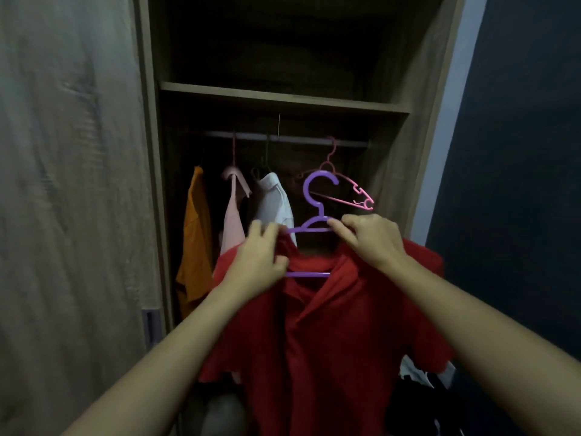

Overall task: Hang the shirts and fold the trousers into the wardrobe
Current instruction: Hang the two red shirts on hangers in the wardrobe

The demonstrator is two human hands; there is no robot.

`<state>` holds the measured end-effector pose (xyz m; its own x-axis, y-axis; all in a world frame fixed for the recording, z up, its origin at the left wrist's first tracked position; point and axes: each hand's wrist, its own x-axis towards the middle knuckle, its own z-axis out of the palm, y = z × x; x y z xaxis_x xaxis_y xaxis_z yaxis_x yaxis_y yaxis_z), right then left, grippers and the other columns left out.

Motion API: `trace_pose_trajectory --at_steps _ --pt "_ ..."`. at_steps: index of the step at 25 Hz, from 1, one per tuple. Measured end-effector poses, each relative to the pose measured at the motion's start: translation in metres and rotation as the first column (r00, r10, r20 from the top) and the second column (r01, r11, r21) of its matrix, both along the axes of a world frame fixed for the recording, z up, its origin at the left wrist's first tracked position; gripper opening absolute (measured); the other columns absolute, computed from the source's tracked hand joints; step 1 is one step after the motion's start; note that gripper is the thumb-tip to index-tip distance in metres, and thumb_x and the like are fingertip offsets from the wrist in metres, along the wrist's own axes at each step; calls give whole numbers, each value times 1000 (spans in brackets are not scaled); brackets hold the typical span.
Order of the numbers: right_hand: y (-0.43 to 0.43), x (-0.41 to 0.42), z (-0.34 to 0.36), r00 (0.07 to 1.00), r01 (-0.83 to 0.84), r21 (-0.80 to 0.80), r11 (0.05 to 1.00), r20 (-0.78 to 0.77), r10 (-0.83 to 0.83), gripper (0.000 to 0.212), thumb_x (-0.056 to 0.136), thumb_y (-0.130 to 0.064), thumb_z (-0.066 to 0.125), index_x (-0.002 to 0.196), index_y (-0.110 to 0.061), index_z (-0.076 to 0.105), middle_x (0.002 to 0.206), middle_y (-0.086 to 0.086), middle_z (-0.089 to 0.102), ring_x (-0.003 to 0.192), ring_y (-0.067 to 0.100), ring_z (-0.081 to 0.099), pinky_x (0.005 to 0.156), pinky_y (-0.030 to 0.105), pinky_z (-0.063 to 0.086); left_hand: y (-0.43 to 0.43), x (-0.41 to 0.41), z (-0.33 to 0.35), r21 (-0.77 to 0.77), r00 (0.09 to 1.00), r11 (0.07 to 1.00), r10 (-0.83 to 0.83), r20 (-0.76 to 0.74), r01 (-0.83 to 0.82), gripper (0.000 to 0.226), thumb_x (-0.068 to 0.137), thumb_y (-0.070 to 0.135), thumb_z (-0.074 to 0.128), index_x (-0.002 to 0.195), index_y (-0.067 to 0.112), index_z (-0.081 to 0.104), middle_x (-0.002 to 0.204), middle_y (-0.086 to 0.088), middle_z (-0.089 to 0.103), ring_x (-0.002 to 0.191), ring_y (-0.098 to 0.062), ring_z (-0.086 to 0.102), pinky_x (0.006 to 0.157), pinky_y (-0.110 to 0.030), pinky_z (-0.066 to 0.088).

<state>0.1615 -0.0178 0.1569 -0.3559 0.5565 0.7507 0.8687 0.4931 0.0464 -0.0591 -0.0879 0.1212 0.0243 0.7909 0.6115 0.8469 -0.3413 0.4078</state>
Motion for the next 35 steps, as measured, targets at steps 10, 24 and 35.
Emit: trace_pose_trajectory --at_steps 10,24,35 --pt "-10 2 4 985 -54 -62 997 -166 43 54 80 -71 28 90 -31 63 72 -5 67 82 21 66 66 30 42 -5 -77 15 86 987 996 36 -154 -23 57 74 71 34 86 20 56 68 0 61 71 -25 63 60 -39 45" --pt "1 15 11 912 -260 -353 899 -396 108 25 95 -37 46 105 -20 62 103 3 69 102 24 62 89 48 47 -25 -146 53 -168 980 967 -182 85 194 50 60 72 67 93 35 70 91 20 72 88 5 66 75 -17 52" --pt "-13 -93 7 709 -559 -645 521 -697 -102 40 98 -37 38 95 -3 58 98 14 66 95 27 61 101 43 42 -6 -26 17 6 938 968 247 -243 -253 34 92 45 47 103 13 53 106 -17 63 101 -40 57 73 -39 43"
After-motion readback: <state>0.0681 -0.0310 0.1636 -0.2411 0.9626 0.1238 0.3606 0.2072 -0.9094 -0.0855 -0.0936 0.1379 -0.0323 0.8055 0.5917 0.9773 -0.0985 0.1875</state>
